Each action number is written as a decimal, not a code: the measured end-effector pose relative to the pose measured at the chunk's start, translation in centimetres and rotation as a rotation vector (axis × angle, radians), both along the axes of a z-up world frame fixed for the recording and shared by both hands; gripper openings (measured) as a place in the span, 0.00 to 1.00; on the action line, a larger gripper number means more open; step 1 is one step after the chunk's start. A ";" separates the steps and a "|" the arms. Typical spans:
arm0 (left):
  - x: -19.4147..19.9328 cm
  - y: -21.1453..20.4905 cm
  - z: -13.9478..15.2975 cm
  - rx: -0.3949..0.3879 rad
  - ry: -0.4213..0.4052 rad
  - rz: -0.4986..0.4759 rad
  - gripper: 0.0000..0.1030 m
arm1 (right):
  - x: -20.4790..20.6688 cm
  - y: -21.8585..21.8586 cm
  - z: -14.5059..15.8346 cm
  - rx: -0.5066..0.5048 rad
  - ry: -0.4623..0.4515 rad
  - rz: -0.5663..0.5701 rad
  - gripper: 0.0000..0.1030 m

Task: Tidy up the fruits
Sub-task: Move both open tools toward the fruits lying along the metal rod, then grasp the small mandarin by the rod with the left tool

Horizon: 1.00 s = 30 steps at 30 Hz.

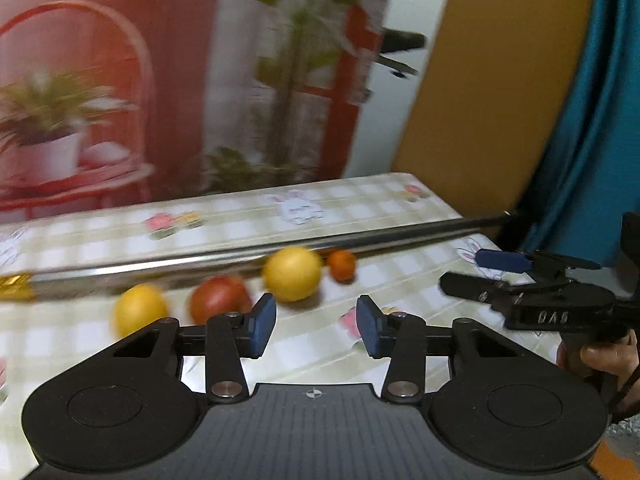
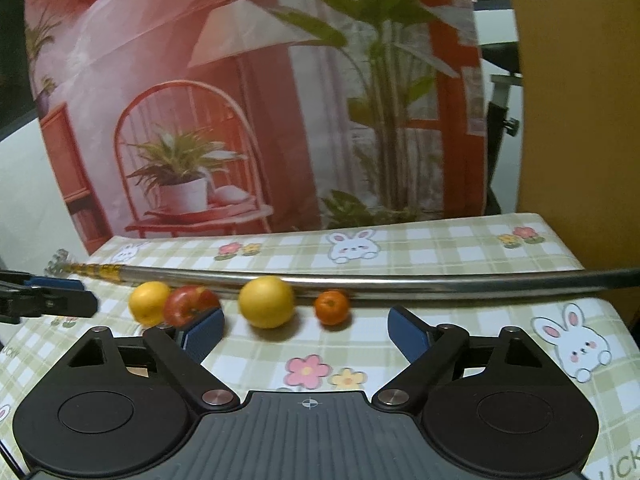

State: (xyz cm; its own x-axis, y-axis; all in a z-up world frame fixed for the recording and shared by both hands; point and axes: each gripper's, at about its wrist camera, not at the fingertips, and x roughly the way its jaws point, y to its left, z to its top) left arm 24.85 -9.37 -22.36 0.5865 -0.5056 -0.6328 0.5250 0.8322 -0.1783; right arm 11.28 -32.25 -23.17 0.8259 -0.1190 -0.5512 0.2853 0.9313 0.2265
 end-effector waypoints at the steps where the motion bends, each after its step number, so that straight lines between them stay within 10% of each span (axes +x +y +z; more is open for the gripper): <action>1: 0.5 -1.0 -0.3 0.006 -0.004 -0.015 0.46 | -0.1 -0.4 -0.1 -0.002 0.004 -0.006 0.83; 30: 9.4 -14.2 -7.6 0.249 0.028 -0.019 0.45 | -4.1 -6.8 -5.6 0.090 0.032 -0.168 0.70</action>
